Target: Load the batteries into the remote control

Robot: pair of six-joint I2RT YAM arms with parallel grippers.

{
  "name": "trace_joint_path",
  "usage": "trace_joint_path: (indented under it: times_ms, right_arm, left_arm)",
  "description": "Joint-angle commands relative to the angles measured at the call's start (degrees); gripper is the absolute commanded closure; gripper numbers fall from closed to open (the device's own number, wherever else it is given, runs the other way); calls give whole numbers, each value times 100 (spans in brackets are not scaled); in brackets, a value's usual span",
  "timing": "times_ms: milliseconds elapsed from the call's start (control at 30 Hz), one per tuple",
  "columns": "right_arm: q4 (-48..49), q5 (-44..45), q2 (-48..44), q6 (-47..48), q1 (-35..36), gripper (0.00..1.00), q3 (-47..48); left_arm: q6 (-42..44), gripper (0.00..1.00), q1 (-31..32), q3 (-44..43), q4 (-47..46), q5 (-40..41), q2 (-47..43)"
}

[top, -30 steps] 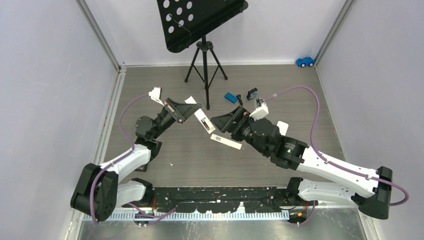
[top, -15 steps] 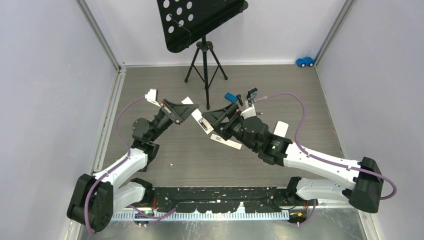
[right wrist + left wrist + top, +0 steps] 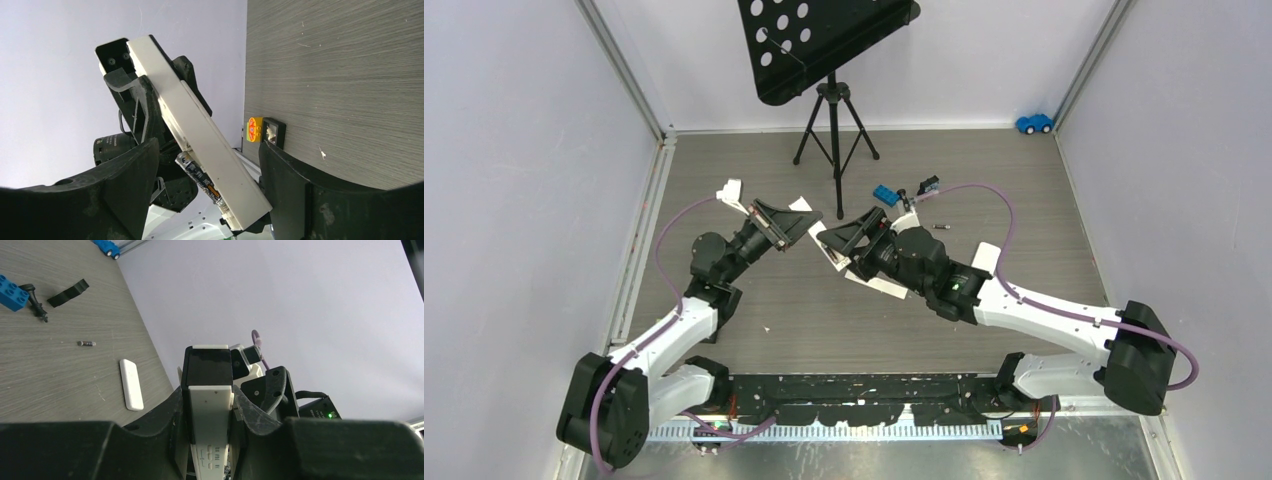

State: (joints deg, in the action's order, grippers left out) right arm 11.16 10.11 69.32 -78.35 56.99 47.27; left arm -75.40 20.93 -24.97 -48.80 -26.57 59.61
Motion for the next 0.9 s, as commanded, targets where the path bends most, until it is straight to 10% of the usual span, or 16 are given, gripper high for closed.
trace_joint_path:
  times_ms: [0,500,867]
  right_arm:
    - [577,-223,35,8,-45,26,297]
    - [737,-669,95,663,-145,63,214]
    - [829,-634,-409,1243,-302,21,-106]
  left_arm:
    - [153,100,17,-261,-13,-103,-68]
    - [-873,100,8,-289,104,19,-267]
    - [-456,100,-120,-167,-16,-106,-212]
